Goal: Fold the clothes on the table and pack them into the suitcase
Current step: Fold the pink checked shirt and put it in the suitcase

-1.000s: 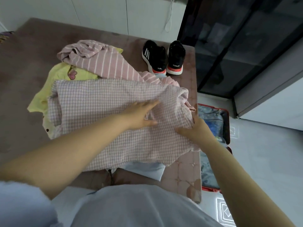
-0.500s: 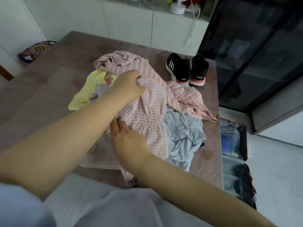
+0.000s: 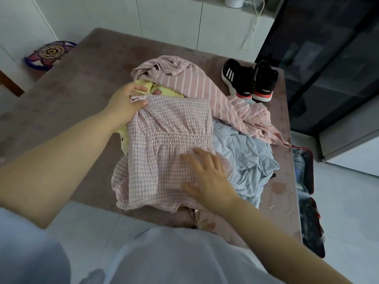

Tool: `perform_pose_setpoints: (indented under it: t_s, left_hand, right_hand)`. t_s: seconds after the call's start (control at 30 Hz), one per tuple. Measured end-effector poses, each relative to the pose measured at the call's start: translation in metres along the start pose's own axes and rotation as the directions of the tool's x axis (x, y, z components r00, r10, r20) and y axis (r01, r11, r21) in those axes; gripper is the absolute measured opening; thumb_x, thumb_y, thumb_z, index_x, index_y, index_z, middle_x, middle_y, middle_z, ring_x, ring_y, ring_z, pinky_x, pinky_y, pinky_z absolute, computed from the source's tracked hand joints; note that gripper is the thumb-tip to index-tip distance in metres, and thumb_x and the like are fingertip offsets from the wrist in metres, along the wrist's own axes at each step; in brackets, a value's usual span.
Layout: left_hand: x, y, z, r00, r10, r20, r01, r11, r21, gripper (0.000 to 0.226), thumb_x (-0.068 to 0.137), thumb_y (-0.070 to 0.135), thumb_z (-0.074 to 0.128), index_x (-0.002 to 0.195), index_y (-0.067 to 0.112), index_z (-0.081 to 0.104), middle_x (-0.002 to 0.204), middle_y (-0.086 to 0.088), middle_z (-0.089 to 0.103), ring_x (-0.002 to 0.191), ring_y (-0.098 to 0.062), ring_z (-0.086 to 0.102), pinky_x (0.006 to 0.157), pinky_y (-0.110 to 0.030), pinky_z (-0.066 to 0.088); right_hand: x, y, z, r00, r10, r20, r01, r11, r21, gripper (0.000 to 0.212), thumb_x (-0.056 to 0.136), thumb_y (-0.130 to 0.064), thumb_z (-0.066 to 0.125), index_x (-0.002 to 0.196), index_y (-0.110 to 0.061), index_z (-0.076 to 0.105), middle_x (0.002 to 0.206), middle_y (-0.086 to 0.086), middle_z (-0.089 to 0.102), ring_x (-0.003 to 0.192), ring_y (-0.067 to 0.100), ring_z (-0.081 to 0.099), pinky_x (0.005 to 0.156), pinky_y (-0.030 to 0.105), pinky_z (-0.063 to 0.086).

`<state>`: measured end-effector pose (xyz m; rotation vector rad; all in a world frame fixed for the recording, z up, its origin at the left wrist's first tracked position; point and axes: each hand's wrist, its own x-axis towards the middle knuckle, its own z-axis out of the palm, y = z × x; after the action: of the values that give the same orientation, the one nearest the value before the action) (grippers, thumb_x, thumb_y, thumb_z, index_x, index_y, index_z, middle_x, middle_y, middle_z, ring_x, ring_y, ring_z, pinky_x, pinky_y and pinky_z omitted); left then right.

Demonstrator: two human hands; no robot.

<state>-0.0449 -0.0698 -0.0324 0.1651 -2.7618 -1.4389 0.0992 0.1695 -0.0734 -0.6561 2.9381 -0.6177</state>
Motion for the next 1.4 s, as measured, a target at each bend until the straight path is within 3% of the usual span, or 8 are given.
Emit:
perform_pose_setpoints:
  t_s: [0.1,0.27,0.57,0.67,0.87,1.03,1.23,1.4]
  left_hand:
    - [-0.005,-0.013,0.002,0.991,0.134,-0.022,-0.133,0.989,0.07,0.025,0.086,0.008,0.062,0.104,0.025,0.055,0.11,0.0,0.057,0.102,-0.011,0.051,0.089,-0.024,0.036]
    - [0.004,-0.015,0.003,0.971,0.212,0.107,-0.23,0.953,0.199,0.032,0.092,0.012,0.053,0.124,0.013,0.052,0.125,0.006,0.051,0.116,-0.013,0.049,0.089,-0.018,0.033]
    - [0.026,0.002,0.006,0.921,0.093,0.378,-0.271,0.851,0.451,0.065,0.071,0.05,0.072,0.12,0.008,0.06,0.125,-0.007,0.058,0.111,-0.024,0.053,0.087,-0.029,0.039]
    - [0.023,0.028,0.005,0.872,0.218,0.439,-0.367,0.885,0.288,0.044,0.065,0.056,0.069,0.075,0.014,0.059,0.07,0.003,0.055,0.065,-0.013,0.047,0.056,-0.02,0.032]
    - [0.034,0.104,0.049,0.767,0.537,0.352,-0.607,0.785,0.125,0.026,0.075,0.03,0.074,0.085,0.007,0.066,0.086,-0.004,0.057,0.079,-0.01,0.05,0.065,-0.022,0.033]
    - [0.016,0.098,0.108,0.677,0.576,0.459,-0.732,0.456,0.506,0.047,0.084,0.025,0.063,0.128,0.014,0.051,0.126,-0.012,0.053,0.115,-0.033,0.044,0.1,-0.039,0.03]
    - [-0.07,0.053,0.115,0.149,0.542,0.827,-0.986,0.024,0.162,0.045,0.088,0.044,0.033,0.122,0.025,0.056,0.115,0.0,0.063,0.106,-0.021,0.057,0.097,-0.033,0.034]
    - [-0.059,-0.011,0.097,0.232,0.379,0.896,-0.961,-0.055,0.272,0.059,0.094,0.057,0.021,0.148,0.032,0.018,0.157,0.002,0.01,0.144,-0.018,0.002,0.114,-0.039,0.009]
  right_hand:
    - [-0.021,0.019,0.011,0.972,0.149,0.182,-0.17,0.98,0.107,0.086,0.082,-0.053,0.059,0.147,-0.031,0.006,0.153,-0.001,0.004,0.139,0.027,0.019,0.11,0.045,0.033]
    - [-0.024,0.012,0.015,0.866,0.471,0.165,-0.489,0.735,0.47,0.104,0.066,-0.084,0.043,0.144,-0.019,0.022,0.14,0.001,0.041,0.127,0.02,0.042,0.106,0.042,0.037]
    - [-0.002,0.021,0.009,0.814,0.534,0.227,-0.579,0.721,0.38,0.028,0.085,-0.039,0.063,0.077,-0.021,0.043,0.079,-0.005,0.047,0.068,0.011,0.045,0.059,0.023,0.037]
    - [-0.014,0.029,-0.001,0.797,0.542,0.266,-0.563,0.51,0.65,0.018,0.088,-0.03,0.061,0.103,-0.024,0.052,0.101,-0.006,0.061,0.092,0.013,0.059,0.083,0.032,0.05]
    - [-0.054,0.057,-0.029,0.708,0.682,0.182,-0.301,0.057,0.952,0.043,0.072,-0.032,0.07,0.113,-0.021,0.059,0.108,-0.002,0.069,0.095,0.017,0.067,0.08,0.031,0.054]
    - [-0.064,0.074,-0.022,0.596,0.729,0.337,-0.655,0.199,0.729,0.012,0.084,-0.022,0.067,0.088,-0.022,0.055,0.094,0.001,0.061,0.083,0.014,0.06,0.078,0.033,0.055]
    - [-0.095,0.09,-0.028,0.64,0.717,0.277,-0.667,0.34,0.663,0.03,0.089,-0.018,0.06,0.111,0.001,0.053,0.101,0.024,0.059,0.088,0.028,0.059,0.086,0.042,0.051]
    - [-0.123,0.107,-0.027,0.916,0.361,0.177,-0.359,0.535,0.765,0.072,0.092,0.008,0.03,0.141,-0.041,0.013,0.133,-0.028,0.047,0.118,0.003,0.052,0.099,0.021,0.045]
